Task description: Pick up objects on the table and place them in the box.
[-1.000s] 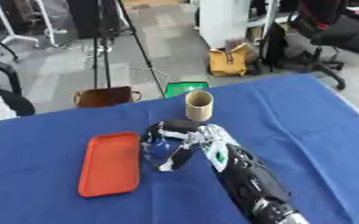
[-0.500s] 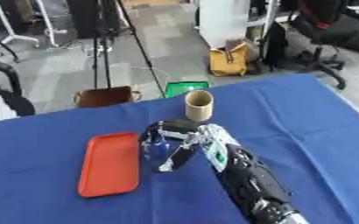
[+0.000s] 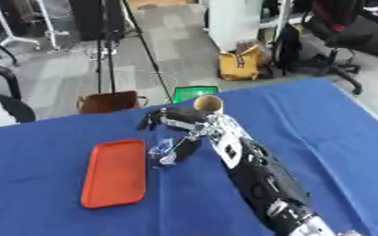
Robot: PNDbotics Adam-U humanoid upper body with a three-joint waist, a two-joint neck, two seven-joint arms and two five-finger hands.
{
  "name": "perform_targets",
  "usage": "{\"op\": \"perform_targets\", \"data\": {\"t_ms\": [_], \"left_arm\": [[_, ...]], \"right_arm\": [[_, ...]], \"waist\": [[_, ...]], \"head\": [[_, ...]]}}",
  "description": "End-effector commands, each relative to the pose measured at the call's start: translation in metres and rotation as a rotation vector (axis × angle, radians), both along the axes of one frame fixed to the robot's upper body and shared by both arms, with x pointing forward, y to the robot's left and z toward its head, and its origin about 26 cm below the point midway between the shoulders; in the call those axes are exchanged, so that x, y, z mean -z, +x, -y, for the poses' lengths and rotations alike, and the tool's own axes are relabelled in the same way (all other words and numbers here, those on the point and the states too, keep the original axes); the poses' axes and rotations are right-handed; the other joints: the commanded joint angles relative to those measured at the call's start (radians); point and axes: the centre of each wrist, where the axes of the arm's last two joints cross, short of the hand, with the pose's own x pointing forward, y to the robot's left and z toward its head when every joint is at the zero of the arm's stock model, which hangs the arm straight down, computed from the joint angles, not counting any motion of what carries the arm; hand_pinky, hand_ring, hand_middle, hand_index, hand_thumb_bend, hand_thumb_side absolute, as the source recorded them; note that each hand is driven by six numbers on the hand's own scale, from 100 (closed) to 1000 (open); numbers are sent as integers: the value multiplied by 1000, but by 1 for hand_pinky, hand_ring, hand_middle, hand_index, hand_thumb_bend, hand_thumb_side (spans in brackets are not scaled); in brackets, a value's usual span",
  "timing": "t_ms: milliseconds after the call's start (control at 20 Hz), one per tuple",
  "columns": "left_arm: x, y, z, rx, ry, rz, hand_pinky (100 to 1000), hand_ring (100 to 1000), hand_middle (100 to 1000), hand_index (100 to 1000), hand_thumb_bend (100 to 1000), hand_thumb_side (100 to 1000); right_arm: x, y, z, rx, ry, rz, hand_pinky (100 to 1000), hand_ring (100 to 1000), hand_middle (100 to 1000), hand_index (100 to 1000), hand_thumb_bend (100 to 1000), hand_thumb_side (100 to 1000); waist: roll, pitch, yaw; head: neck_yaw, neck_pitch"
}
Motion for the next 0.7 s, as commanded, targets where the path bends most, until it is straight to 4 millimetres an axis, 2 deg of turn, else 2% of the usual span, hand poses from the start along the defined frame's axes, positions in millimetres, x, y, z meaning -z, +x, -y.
{"op": "perform_targets", "data": {"t_ms": [50, 400, 700], "left_arm": [[-9, -1, -2, 1, 21, 26, 563, 855, 796, 889, 677, 394], [-10, 0, 1, 16, 18, 32, 561, 855, 796, 887, 673, 400], [-12, 0, 4, 29, 15, 45, 559, 856, 797, 888, 667, 406]], "right_arm": [[-22, 4, 3, -38, -42, 46, 800, 767, 789, 870, 498, 242], [-7, 13, 18, 48, -123, 0, 803, 773, 790, 870, 494, 237], [-10, 19, 33, 101, -204, 24, 808, 790, 800, 871, 490, 230]], "waist": [[-1, -14, 3], [5, 0, 22], [19, 27, 47]], "head": [[-3, -9], [-10, -24], [-15, -53]]}}
